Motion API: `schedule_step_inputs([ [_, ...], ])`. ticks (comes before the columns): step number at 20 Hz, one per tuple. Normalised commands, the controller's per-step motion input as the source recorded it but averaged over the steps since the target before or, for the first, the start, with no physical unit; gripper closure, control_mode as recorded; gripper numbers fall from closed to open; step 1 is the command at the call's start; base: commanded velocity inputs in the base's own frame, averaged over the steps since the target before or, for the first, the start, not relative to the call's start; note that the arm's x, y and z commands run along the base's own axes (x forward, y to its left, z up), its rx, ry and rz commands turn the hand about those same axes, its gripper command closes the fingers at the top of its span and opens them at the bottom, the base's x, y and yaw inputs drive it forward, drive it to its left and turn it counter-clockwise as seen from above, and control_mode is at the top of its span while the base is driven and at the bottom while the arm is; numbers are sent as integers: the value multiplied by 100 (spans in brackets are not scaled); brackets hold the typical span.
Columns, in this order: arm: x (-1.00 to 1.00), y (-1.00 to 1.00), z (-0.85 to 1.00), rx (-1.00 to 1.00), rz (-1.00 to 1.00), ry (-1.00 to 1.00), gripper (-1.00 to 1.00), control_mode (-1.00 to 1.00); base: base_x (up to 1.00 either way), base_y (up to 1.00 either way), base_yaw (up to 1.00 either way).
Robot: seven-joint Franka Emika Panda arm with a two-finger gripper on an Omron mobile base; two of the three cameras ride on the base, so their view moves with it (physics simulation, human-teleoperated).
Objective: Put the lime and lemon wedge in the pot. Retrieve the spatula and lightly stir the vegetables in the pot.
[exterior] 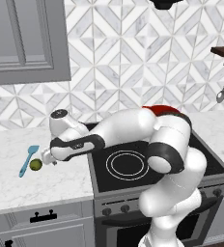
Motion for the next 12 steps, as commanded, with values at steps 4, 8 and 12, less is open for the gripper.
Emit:
schedule_step_inputs([
  [4, 9, 49, 0, 2, 0, 2, -100, -100, 0, 0, 0],
  [8, 1, 56, 0, 0, 0, 2, -100, -100, 0, 0, 0],
  [12, 1, 59, 0, 0, 0, 3, -100, -100, 0, 0, 0],
])
